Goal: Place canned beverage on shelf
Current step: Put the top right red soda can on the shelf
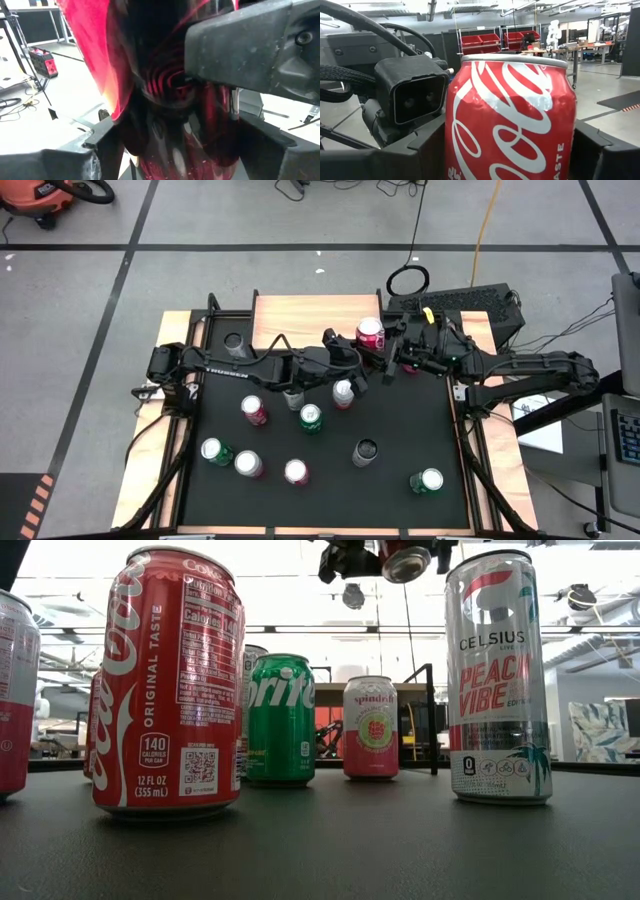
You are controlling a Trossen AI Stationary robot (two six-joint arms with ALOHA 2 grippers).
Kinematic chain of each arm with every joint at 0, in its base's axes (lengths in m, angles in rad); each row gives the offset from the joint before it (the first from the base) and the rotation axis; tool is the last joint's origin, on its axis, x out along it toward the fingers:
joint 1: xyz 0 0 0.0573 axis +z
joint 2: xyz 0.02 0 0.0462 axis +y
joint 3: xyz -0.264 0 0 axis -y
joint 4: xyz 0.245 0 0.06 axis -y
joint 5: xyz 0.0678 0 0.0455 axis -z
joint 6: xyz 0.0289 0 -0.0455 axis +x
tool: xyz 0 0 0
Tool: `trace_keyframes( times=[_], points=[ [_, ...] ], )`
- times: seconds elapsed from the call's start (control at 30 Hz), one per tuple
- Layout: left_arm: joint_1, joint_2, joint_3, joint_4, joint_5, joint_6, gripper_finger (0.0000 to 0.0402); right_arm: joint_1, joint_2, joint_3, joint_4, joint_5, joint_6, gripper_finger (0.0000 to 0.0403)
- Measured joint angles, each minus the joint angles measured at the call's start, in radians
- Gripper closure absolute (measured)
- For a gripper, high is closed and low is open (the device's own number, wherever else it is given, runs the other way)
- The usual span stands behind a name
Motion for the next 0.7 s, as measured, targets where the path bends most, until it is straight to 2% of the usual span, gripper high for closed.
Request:
trace_keyframes(
  times=[0.17,0.3,0.5,0.7],
  points=[
    [0.0,0.0,0.0,-0.026,0.001,0.002,0.0105,0.0,-0.004,0.0,-0.044,0.002,0.004,0.0122],
    [-0.001,0.002,0.0,-0.06,0.011,0.014,0.0104,0.0,-0.026,0.0,-0.11,0.001,0.012,0.0092],
    [-0.005,0.002,0.0,-0.067,0.112,0.036,0.0104,0.0,-0.086,0.0,-0.204,-0.091,0.01,0.0047],
    [-0.001,0.002,0.0,-0.063,0.211,0.041,0.0104,0.0,-0.139,0.0,-0.259,-0.193,0.002,0.0037]
  ],
)
